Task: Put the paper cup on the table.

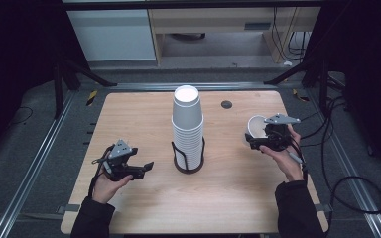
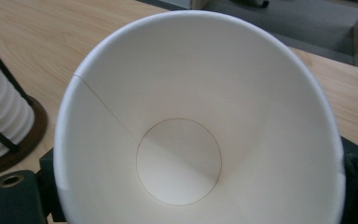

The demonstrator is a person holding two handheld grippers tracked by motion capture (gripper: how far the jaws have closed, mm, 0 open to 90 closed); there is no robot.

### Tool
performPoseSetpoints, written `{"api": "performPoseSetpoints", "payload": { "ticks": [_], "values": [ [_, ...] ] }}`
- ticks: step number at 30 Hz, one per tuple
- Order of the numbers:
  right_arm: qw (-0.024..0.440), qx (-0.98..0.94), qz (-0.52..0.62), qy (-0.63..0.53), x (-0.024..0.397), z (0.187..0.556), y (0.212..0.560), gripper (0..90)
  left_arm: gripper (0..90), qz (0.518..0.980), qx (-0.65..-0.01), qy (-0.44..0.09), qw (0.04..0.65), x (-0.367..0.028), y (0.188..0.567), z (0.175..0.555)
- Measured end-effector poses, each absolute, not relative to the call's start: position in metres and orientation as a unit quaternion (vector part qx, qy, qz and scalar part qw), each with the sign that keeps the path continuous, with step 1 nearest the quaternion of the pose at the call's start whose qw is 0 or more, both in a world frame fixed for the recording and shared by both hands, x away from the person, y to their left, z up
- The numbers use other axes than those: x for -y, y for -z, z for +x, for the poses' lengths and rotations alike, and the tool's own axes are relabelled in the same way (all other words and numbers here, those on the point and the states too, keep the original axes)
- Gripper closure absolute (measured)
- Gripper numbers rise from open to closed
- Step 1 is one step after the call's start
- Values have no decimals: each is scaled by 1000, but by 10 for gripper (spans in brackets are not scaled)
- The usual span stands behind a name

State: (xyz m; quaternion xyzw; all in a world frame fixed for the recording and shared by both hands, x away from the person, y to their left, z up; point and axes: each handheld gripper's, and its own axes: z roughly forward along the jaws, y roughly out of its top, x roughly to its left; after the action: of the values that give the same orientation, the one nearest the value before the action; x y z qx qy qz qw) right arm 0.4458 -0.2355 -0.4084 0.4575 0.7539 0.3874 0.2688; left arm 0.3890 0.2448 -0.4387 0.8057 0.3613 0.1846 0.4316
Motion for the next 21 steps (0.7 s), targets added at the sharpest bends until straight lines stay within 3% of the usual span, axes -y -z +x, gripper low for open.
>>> {"api": "performPoseSetpoints", "payload": {
  "ticks": [21],
  "values": [
    [250,-773,509,-283,251,475,437,100,162,802,-370,-185,431,-252,439,391]
  ]
}}
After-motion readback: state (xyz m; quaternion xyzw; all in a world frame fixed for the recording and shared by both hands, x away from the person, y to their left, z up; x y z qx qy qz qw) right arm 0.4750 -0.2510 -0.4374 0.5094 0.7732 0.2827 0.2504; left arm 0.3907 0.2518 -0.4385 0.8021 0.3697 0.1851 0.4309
